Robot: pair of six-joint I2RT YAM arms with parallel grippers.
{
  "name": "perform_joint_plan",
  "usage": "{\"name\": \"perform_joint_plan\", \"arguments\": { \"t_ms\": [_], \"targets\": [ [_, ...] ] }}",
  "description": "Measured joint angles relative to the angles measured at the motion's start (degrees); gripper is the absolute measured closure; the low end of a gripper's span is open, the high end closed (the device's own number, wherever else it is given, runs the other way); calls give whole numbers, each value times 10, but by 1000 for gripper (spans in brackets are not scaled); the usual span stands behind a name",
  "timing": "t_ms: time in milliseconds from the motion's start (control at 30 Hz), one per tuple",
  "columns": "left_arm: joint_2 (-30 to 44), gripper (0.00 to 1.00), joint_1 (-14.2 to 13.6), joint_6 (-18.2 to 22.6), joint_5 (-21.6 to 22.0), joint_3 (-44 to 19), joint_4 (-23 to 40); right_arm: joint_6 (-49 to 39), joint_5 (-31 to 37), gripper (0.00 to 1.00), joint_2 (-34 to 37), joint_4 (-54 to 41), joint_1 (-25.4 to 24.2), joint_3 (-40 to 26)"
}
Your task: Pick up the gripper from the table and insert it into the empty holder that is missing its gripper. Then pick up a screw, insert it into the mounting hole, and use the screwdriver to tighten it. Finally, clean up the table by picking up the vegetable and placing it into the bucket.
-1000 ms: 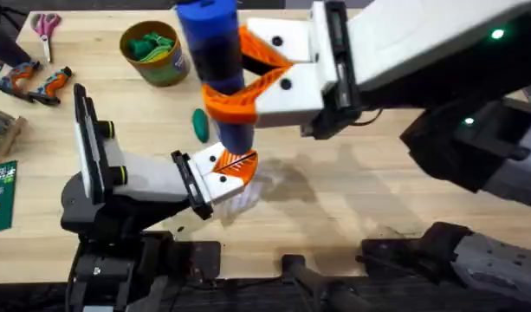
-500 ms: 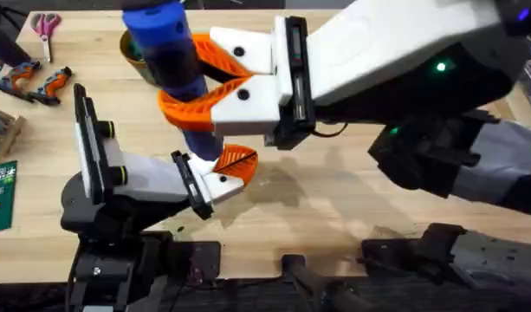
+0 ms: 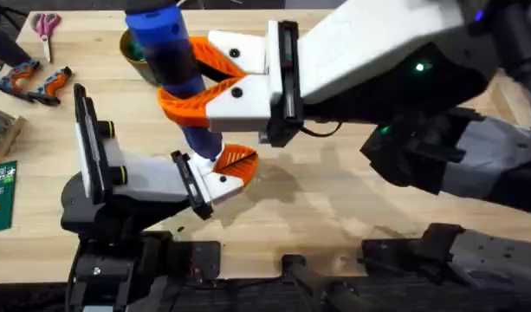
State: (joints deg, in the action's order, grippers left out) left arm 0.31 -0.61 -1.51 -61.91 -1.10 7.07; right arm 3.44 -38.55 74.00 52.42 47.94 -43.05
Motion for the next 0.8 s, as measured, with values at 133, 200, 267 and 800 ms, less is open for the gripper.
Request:
{"name": "perform_joint_plan", "arguments": {
  "t_ms": [133, 200, 267, 800],
  "targets": [
    [0, 997, 0, 0, 0, 0, 0, 0, 0, 974, 0, 0, 0, 0],
    [0, 997, 0, 0, 0, 0, 0, 0, 0, 974, 0, 0, 0, 0],
    [0, 997, 0, 0, 0, 0, 0, 0, 0, 974, 0, 0, 0, 0],
    [0, 997, 0, 0, 0, 0, 0, 9, 0, 974, 0, 0, 0, 0]
  ]
}}
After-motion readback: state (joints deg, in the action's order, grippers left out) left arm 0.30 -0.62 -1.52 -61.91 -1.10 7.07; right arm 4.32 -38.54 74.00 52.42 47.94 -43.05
